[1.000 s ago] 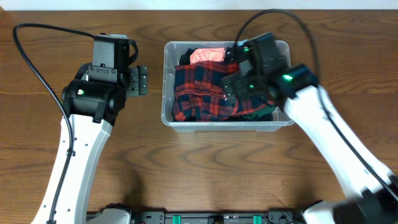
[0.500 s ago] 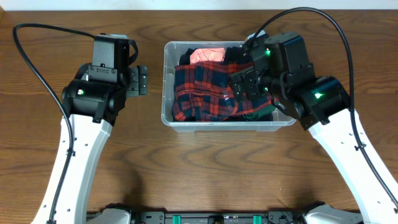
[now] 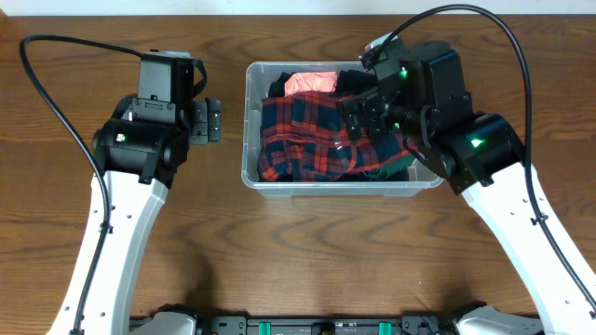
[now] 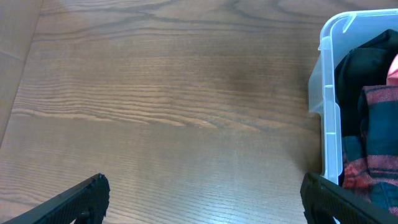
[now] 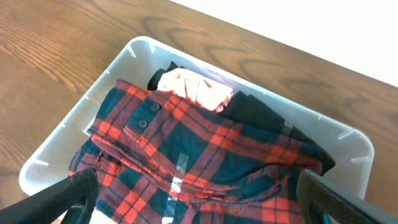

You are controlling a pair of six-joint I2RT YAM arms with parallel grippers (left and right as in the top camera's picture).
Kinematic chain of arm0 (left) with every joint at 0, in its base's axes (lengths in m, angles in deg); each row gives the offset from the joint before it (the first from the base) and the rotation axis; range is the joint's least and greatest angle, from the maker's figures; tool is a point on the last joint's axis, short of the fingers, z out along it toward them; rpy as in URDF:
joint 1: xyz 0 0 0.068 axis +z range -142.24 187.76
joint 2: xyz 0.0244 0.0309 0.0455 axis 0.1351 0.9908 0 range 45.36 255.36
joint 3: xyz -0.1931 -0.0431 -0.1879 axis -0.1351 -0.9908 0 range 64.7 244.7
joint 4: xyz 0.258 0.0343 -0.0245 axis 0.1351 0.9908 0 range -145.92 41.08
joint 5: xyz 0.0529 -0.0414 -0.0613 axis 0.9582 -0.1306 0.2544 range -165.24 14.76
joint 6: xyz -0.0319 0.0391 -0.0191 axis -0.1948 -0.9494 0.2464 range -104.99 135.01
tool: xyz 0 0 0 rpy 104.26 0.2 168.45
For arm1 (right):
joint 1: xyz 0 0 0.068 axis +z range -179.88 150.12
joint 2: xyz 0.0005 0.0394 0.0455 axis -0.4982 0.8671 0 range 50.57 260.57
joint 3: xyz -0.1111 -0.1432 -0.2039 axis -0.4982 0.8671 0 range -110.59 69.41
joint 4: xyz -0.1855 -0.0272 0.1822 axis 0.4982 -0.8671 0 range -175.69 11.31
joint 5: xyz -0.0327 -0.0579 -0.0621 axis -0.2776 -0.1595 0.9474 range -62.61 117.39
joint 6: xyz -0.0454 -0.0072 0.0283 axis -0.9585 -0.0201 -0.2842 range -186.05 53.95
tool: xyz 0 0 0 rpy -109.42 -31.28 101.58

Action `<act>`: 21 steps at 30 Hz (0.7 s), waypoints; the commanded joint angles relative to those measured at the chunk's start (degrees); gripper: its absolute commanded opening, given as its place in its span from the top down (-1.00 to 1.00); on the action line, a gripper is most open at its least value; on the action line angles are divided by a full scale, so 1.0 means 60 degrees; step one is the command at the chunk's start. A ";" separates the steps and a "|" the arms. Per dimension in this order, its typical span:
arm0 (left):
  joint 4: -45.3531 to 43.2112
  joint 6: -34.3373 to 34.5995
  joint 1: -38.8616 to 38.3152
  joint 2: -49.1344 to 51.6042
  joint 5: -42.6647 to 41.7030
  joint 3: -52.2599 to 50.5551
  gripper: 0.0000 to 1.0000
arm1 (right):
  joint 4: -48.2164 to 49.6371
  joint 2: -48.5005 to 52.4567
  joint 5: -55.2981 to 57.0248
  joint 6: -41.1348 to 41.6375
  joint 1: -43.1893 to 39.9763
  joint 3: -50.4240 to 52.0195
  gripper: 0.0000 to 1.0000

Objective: Pack container

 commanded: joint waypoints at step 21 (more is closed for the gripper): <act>0.0029 -0.0091 0.0040 -0.0025 0.0124 0.0149 -0.96 | 0.0532 -0.4743 0.0659 -0.1297 0.0124 0.2565 -0.98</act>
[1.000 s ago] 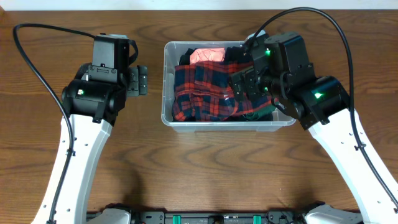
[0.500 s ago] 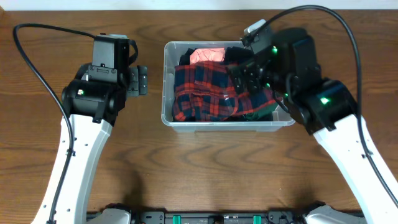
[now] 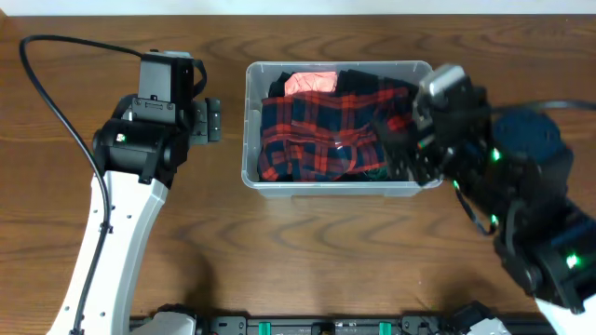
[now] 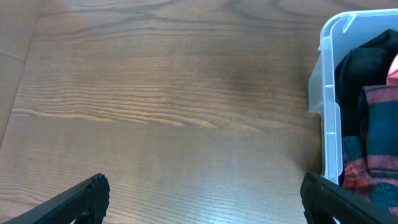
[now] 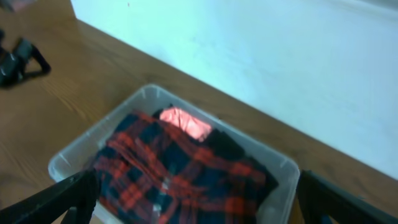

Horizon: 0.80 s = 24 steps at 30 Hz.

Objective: Pack container

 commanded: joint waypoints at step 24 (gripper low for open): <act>0.0029 -0.0091 0.0036 -0.0025 0.0124 0.0149 -0.96 | 0.7162 -0.8080 0.0845 0.0750 0.0004 1.0652 -0.99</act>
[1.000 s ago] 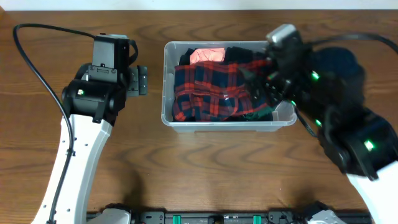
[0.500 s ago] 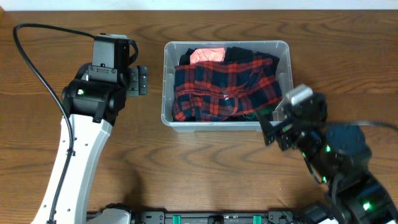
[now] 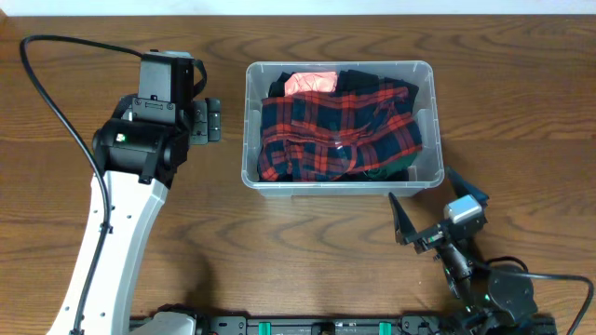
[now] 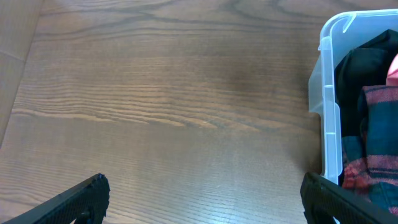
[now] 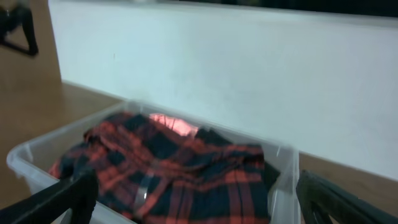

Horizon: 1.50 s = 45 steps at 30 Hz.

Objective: Pack container

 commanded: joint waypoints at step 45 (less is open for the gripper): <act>0.0033 -0.0091 0.0036 -0.0025 0.0124 0.0149 -0.96 | -0.0809 -0.1610 -0.0055 0.0441 -0.3034 0.2055 -0.99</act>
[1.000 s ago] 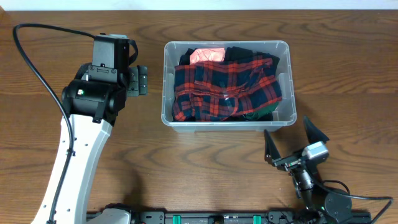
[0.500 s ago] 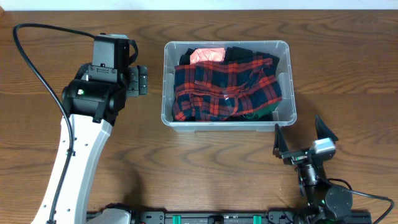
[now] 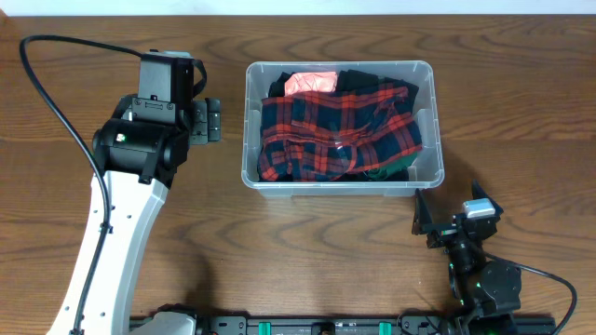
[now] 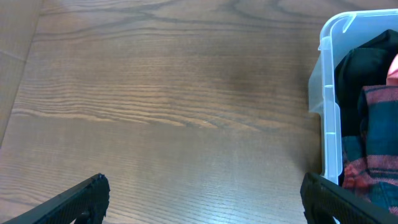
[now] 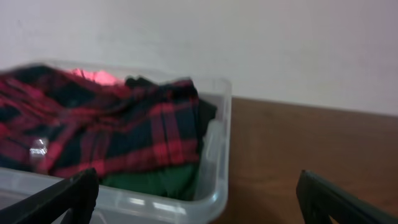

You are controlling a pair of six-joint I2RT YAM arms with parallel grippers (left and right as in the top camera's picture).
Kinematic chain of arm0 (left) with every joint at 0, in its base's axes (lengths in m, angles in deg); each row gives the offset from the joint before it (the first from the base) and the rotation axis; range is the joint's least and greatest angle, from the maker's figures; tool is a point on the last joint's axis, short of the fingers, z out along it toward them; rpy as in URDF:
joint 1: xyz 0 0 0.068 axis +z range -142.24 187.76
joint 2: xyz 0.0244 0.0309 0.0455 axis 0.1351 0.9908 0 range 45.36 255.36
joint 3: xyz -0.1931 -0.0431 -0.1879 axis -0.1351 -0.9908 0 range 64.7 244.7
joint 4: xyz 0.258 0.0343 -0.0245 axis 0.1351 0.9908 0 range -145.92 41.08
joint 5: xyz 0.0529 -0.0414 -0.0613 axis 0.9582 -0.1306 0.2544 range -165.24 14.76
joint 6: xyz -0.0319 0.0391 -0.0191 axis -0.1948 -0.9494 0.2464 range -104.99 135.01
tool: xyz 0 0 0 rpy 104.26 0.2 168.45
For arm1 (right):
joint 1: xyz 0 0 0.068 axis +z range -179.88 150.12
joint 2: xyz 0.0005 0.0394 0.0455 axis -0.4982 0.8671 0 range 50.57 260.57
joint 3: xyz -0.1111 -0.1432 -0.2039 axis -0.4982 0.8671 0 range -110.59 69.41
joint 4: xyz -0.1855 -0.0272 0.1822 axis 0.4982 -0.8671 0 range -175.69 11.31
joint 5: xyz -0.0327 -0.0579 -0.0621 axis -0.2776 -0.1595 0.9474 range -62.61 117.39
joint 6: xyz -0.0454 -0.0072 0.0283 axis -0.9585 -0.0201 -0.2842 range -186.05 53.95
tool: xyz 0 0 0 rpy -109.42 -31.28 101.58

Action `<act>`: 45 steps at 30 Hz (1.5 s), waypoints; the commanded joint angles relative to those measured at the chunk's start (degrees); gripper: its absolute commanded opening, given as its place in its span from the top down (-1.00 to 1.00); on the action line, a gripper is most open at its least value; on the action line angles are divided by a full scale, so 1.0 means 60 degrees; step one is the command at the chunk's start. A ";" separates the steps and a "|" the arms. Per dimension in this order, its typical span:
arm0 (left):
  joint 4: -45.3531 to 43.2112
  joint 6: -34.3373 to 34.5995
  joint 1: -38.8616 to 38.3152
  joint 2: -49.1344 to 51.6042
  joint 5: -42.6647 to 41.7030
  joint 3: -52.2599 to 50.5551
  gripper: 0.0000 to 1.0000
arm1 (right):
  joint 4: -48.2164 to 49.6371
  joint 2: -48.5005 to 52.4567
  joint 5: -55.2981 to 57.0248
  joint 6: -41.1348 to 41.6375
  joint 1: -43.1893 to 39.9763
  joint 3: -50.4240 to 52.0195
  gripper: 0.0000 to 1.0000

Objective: Pack container

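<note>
A clear plastic container (image 3: 250, 130) stands at the table's middle back, filled with clothes. A red and dark plaid shirt (image 3: 326, 130) lies on top, with a pink garment (image 3: 310, 82) and a black one (image 3: 361, 78) at the far side and green cloth (image 5: 158, 180) at the near right corner. My left gripper (image 3: 207, 121) rests open just left of the container, its fingers empty over bare wood (image 4: 204, 190). My right gripper (image 3: 450, 207) is open and empty, low near the table's front right, facing the container's near right corner (image 5: 198, 186).
The brown wooden table (image 3: 307, 251) spreads around the container. A white wall (image 5: 249, 43) rises behind the far edge. The left arm's black cable (image 3: 56, 102) loops over the table's left side.
My right gripper has shifted a little to the right and settled lower in front of the container's near right corner. The left gripper and the clothes have not moved.
My right gripper first hung open over the container's right half, above the plaid shirt. Then it stood back from the container's right side. Later it was down by the front edge, and now sits low at the front right, empty. The left arm stayed still.
</note>
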 commanded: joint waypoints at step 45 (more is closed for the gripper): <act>0.0033 -0.0095 0.0036 -0.0025 0.0124 0.0149 -0.96 | -0.0240 -0.0062 0.0270 -0.0149 -0.0510 0.0018 -0.98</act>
